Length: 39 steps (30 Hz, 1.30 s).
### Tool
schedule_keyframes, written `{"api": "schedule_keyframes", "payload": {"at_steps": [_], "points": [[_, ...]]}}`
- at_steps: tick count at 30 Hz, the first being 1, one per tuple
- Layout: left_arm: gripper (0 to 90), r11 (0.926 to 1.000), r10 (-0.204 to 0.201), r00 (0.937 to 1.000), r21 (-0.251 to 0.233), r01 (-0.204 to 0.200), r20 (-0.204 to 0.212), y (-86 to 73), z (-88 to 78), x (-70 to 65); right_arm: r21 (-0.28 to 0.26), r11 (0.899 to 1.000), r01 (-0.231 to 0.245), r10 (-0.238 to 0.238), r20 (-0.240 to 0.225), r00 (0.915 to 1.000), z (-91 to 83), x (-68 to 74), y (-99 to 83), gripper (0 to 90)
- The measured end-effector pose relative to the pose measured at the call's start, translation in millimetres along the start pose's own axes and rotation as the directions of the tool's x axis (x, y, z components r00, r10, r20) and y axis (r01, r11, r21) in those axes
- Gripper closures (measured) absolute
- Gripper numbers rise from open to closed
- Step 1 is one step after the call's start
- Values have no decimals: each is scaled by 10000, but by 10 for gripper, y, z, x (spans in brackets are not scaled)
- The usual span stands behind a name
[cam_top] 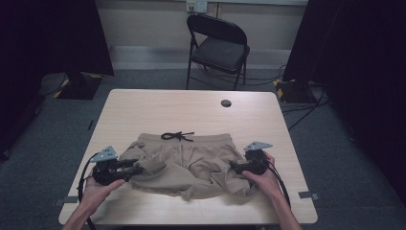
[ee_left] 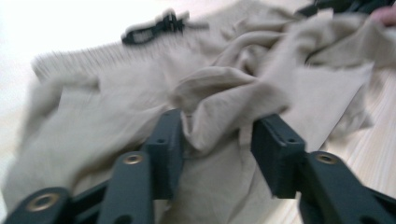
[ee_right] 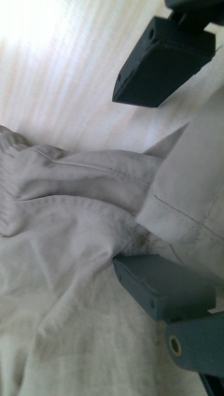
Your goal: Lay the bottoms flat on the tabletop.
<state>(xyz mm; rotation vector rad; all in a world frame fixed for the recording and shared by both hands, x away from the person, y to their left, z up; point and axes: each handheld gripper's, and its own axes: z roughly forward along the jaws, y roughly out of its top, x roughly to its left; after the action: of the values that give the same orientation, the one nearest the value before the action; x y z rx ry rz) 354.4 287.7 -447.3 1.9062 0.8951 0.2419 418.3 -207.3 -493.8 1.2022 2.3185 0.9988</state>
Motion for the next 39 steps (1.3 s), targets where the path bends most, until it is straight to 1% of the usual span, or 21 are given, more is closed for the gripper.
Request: {"api": "schedule_keyframes", "payload": {"at_steps": [3, 4, 5, 9, 10, 11, 13, 14, 16, 17, 19, 20, 24, 26, 27, 30, 32, 33, 34, 35, 39], "points": [[490, 9994, 4, 10000, -351, -4, 8, 94, -49, 49, -111, 9999, -35, 35, -6, 10000, -30, -2, 44, 177], [474, 9972, -33, 9998, -752, 18, -199, 198, -64, 109, -142, 9999, -76, 76, 39, 10000, -43, -1, 67, 180], [457, 9964, -123, 9996, -845, 102, -236, 251, -52, 147, -251, 9997, -79, 81, 80, 9999, -58, -3, 91, 189], [478, 9978, -517, 9983, -432, 505, -263, 377, 170, 323, -602, 9981, -128, 126, -41, 9999, -79, 12, 184, 229], [512, 9985, -514, 9979, -206, 506, -401, 367, 260, 361, -586, 9981, -167, 164, -68, 9998, -62, 15, 213, 239], [553, 9984, -513, 9978, 216, 522, -419, 340, 361, 395, -527, 9985, -157, 151, -116, 9998, -40, 24, 240, 297], [661, 9932, -674, 9974, 932, 696, -266, 239, 549, 450, -485, 9988, -40, 34, -129, 9999, 11, 55, 282, 375], [692, 9901, -626, 9973, 1238, 668, -380, 181, 615, 455, -449, 9990, -16, 9, -164, 9999, 41, 62, 294, 474], [710, 9867, -616, 9969, 1473, 684, -499, 126, 654, 446, -435, 9991, 2, -11, -199, 9998, 66, 64, 295, 516], [711, 9846, -631, 9968, 1600, 700, -482, 32, 655, 416, -263, 9996, -103, 102, -51, 9999, 111, 63, 276, 599], [698, 9840, -573, 9975, 1664, 636, -424, -6, 630, 399, -122, 9999, 22, -23, -75, 10000, 128, 64, 259, 625], [695, 9827, -418, 9973, 1776, 519, -600, -80, 549, 346, 41, 9998, 191, -191, 3, 9998, 123, 67, 233, 708], [689, 9802, -323, 9978, 1934, 430, -581, -239, 371, 243, -199, 9997, 158, -164, -279, 9995, 43, 56, 166, 815], [688, 9803, -382, 9982, 1922, 462, -453, -274, 334, 216, -71, 9998, 205, -207, -280, 9994, 33, 62, 135, 826], [686, 9791, -345, 9993, 1999, 372, -172, -326, 273, 139, 16, 9993, 375, -375, -313, 9988, -4, 71, 91, 844], [668, 9744, -266, 9995, 2237, 223, 162, -366, 207, 17, 97, 9991, 414, -411, -317, 9987, -74, 72, 37, 846], [625, 9786, -161, 9996, 2054, 107, 244, -348, 160, -31, 209, 9990, 395, -389, -287, 9988, -115, 83, 6, 837], [600, 9786, -161, 9996, 2054, 107, 244, -348, 160, -31, 209, 9990, 395, -389, -287, 9988, -115, 83, 6, 837], [595, 9828, -249, 9993, 1838, 195, 269, -319, 132, -28, 234, 9987, 463, -460, -145, 9988, -158, 102, -12, 798], [586, 9904, -369, 9991, 1340, 341, 187, -231, 77, 18, 215, 9987, 469, -466, -145, 9988, -179, 100, -20, 763], [581, 9953, -631, 9977, 716, 648, -261, 6, 57, 223, -149, 9998, 112, -118, -401, 9991, -230, 47, 22, 617]]}}
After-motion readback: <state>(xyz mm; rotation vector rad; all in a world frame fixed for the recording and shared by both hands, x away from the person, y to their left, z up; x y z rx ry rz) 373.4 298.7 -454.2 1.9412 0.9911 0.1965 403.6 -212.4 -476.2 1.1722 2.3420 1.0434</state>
